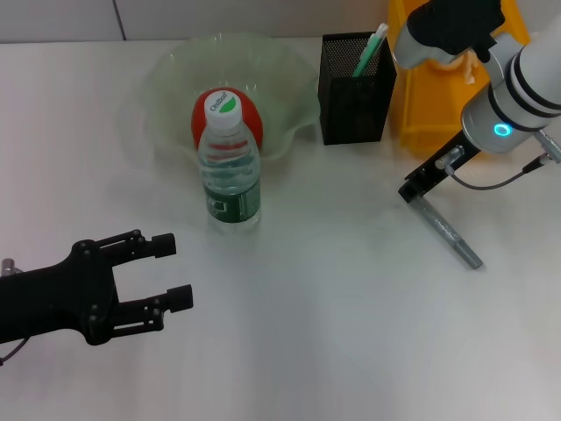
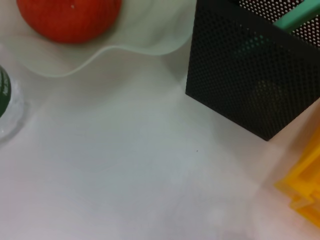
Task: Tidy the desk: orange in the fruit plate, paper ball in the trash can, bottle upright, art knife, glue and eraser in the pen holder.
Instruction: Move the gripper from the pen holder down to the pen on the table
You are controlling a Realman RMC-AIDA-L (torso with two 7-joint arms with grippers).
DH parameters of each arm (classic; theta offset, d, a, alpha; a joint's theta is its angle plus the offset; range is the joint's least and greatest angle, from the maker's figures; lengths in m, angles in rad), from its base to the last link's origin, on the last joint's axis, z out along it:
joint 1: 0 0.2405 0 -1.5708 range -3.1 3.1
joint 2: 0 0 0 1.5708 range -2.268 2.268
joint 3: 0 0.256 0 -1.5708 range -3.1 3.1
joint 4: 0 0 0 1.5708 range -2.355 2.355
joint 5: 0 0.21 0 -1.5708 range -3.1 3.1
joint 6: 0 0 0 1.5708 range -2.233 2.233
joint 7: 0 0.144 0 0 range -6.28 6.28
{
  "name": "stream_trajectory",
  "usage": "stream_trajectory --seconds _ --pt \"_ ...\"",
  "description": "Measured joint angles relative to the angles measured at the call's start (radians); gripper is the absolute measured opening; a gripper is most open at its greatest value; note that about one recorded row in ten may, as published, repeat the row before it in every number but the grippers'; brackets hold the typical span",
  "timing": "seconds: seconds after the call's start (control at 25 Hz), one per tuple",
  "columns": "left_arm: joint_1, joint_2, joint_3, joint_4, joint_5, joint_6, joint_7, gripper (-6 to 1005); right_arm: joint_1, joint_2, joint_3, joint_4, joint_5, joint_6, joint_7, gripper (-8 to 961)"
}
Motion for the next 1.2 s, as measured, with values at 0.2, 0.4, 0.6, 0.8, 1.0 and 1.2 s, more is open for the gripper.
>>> stream_trajectory --seconds 0.2,0.4,0.6,0.8,1.0,1.2 --pt "-0.001 0.000 0.000 0.000 0.000 -0.001 0.000 784 0.001 0.000 -0.001 0.016 0.000 0.015 -0.001 288" --pt "-0.001 0.000 0.000 -0.001 0.000 -0.001 0.000 784 0.004 0.000 -0.016 0.035 0.002 0.035 -0.003 269" --pt "0.000 0.000 -0.001 0.000 0.000 -0.001 0.000 784 0.004 0.000 -0.027 0.035 0.027 0.044 -0.012 229" --pt "0.000 0.000 -0.004 0.001 0.000 0.000 0.000 784 -0.005 -0.002 -0.022 0.028 0.056 0.044 -0.037 171" --pt "0.002 0.000 -0.007 0.002 0.000 0.000 0.000 784 -0.025 -0.004 -0.013 -0.019 0.066 0.029 -0.047 94" --pt "0.000 0.000 -0.008 0.002 0.000 0.000 0.000 784 -0.079 -0.007 -0.008 -0.167 0.099 -0.022 -0.055 40"
